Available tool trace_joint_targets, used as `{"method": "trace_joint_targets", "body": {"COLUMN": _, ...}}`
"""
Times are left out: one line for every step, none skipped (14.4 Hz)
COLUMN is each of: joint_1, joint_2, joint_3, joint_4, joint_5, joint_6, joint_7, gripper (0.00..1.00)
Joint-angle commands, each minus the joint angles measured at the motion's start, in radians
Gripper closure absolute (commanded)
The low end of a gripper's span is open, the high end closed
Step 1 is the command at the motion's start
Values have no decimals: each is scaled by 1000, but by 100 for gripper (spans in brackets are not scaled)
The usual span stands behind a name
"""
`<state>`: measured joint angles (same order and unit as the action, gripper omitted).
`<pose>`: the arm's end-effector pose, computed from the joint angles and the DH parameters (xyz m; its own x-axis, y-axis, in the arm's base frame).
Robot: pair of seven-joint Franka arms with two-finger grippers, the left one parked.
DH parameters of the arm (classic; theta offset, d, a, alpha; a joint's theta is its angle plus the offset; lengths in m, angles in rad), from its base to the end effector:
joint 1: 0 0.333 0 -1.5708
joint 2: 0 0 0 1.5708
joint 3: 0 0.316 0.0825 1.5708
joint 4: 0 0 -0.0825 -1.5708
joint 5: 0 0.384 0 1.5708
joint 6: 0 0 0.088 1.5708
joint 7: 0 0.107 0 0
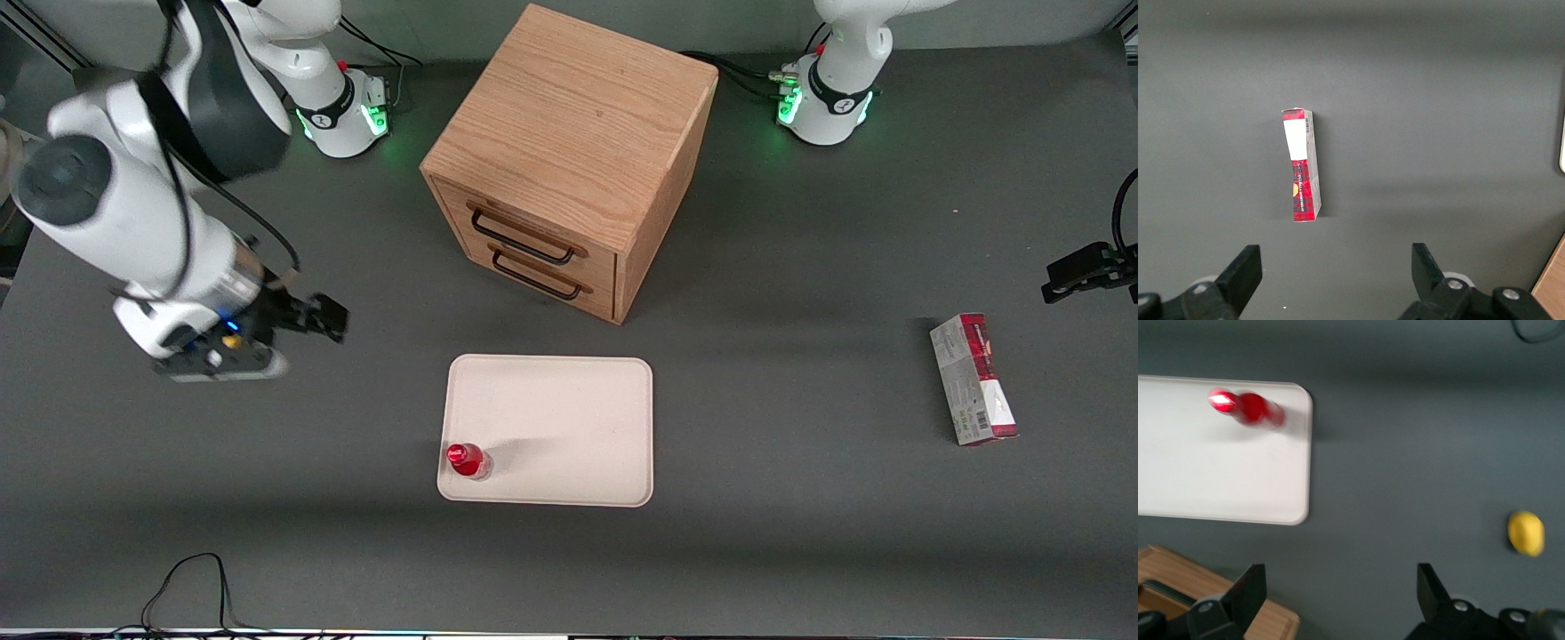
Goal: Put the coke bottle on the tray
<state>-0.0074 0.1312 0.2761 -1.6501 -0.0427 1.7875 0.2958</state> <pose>0.5851 0.1485 0.5323 0.9997 -0.0206 0.0125 -0.0206 -0.9998 0.0026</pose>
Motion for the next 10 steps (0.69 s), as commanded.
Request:
{"method": "trace_joint_targets", "body": {"joint_1": -5, "joint_2": -269, "joint_3": -93, "joint_4": -320, "joint_5": 79, "joint_6": 76, "joint_7": -88, "gripper": 0}}
{"method": "trace_joint_targets", "body": {"joint_1": -3, "joint_2": -319, "joint_3": -124, "joint_4": -365, "joint_5": 79, "joint_6": 75, "joint_7": -131, "gripper": 0}}
{"method": "trace_joint_targets", "body": {"joint_1": -3, "joint_2": -355, "joint_3": -146, "joint_4": -385, "joint_5": 81, "joint_6": 67, "joint_7": -162, "gripper": 0}}
{"method": "trace_joint_targets", "body": {"joint_1": -3, "joint_2": -373, "joint_3": -159, "joint_4": -388, "joint_5": 80, "joint_6": 49, "joint_7": -178, "gripper": 0}}
{"method": "trace_joint_targets", "body": {"joint_1": -3, "joint_2": -378, "joint_3": -167, "joint_4": -381, "joint_5": 79, "joint_6": 15, "joint_7": -188, "gripper": 0}}
{"method": "trace_joint_targets", "body": {"joint_1": -3, "joint_2": -386, "joint_3": -167, "joint_4": -375, "joint_5": 79, "joint_6": -5, "joint_7": -191, "gripper": 0}}
{"method": "trace_joint_targets", "body": {"joint_1": -3, "joint_2": -389, "joint_3": -169, "joint_4": -366, "joint_5": 79, "joint_6": -19, "joint_7": -193, "gripper": 0}}
{"method": "trace_joint_targets", "body": {"joint_1": -5, "joint_2": -384, "joint_3": -169, "joint_4": -353, "joint_5": 79, "joint_6": -25, "joint_7": -193, "gripper": 0}}
{"method": "trace_joint_targets", "body": {"joint_1": -6, "joint_2": -371, "joint_3": -169, "joint_4": -344, "joint_5": 79, "joint_6": -22, "joint_7": -193, "gripper": 0}}
{"method": "trace_joint_targets", "body": {"joint_1": -6, "joint_2": -354, "joint_3": -169, "joint_4": -327, "joint_5": 79, "joint_6": -19, "joint_7": -192, "gripper": 0}}
